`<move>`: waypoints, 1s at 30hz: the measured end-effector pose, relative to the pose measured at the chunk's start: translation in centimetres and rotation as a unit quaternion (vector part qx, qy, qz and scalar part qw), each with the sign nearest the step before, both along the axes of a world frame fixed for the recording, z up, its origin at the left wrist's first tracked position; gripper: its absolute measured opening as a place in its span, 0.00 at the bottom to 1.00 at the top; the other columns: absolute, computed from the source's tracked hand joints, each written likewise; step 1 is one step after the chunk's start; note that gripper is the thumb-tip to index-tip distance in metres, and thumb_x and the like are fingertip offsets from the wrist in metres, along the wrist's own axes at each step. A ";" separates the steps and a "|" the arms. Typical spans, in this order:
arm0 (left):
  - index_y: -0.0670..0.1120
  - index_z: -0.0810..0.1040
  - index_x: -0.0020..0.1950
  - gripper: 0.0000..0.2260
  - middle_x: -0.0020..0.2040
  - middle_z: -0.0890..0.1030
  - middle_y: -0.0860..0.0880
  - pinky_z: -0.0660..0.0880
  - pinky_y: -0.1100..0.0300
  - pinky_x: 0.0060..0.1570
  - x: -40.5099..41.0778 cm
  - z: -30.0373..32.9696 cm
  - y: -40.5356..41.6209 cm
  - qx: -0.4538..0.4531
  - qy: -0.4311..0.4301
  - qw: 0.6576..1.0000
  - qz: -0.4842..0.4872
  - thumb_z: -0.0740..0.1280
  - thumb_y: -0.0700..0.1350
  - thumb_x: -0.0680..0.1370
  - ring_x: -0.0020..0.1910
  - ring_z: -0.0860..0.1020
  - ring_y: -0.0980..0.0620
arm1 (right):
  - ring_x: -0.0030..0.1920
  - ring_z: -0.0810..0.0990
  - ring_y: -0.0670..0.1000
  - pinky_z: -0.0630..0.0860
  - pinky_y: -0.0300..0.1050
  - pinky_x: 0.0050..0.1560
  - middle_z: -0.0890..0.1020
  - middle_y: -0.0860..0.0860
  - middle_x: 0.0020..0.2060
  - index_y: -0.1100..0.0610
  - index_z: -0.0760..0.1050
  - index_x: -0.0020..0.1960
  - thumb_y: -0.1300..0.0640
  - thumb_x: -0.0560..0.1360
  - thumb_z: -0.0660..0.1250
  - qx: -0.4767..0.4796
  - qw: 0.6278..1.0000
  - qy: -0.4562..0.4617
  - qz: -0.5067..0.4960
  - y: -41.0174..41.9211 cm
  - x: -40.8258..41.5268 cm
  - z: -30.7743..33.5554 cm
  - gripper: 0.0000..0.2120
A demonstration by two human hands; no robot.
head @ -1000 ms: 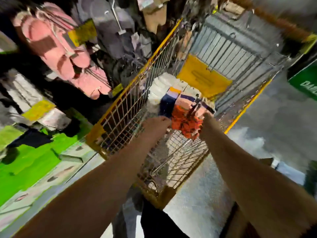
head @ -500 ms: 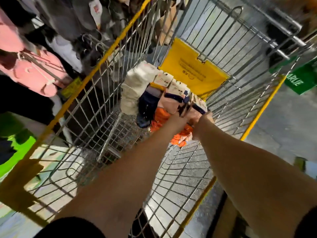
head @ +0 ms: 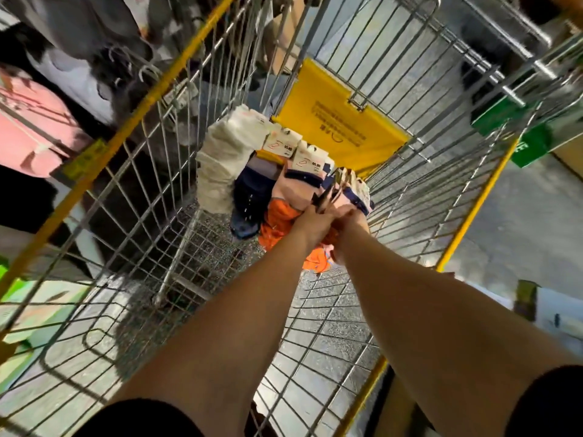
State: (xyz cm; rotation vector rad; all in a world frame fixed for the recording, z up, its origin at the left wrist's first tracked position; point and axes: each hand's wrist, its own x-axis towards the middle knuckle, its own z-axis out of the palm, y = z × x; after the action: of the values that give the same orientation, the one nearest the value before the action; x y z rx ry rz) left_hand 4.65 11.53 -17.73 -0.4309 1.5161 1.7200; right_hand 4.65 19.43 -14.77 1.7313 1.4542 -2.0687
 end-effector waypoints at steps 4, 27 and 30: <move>0.44 0.78 0.59 0.22 0.53 0.84 0.44 0.79 0.53 0.43 -0.1 0.9 0.0 -0.012 0.028 0.999 -0.017 0.72 0.59 0.76 0.48 0.82 0.44 | 0.32 0.71 0.53 0.70 0.42 0.34 0.78 0.66 0.62 0.58 0.72 0.46 0.59 0.85 0.51 0.029 0.999 -0.029 0.027 0.1 0.1 1.0 0.13; 0.37 0.71 0.72 0.17 0.61 0.77 0.47 0.68 0.75 0.42 15.0 25.8 -11.7 -0.107 0.298 0.945 -0.076 0.63 0.38 0.82 0.58 0.74 0.53 | 0.46 0.87 0.57 0.84 0.51 0.43 0.87 0.57 0.48 0.57 0.85 0.53 0.37 0.78 0.56 -0.181 0.942 0.246 0.138 -4.0 14.5 22.5 0.28; 0.41 0.74 0.69 0.18 0.63 0.80 0.42 0.71 0.61 0.54 20.7 27.7 -15.8 -0.117 0.303 0.945 -0.032 0.67 0.44 0.80 0.61 0.78 0.46 | 0.36 0.87 0.53 0.80 0.42 0.30 0.87 0.57 0.36 0.60 0.86 0.38 0.44 0.84 0.49 -0.196 0.927 0.256 0.189 -8.1 18.0 25.4 0.34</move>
State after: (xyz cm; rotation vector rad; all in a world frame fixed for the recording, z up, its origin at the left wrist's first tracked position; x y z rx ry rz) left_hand 25.32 -4.27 10.02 0.0504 2.1569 1.7121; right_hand 22.67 11.36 10.67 0.7261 1.2161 -2.4556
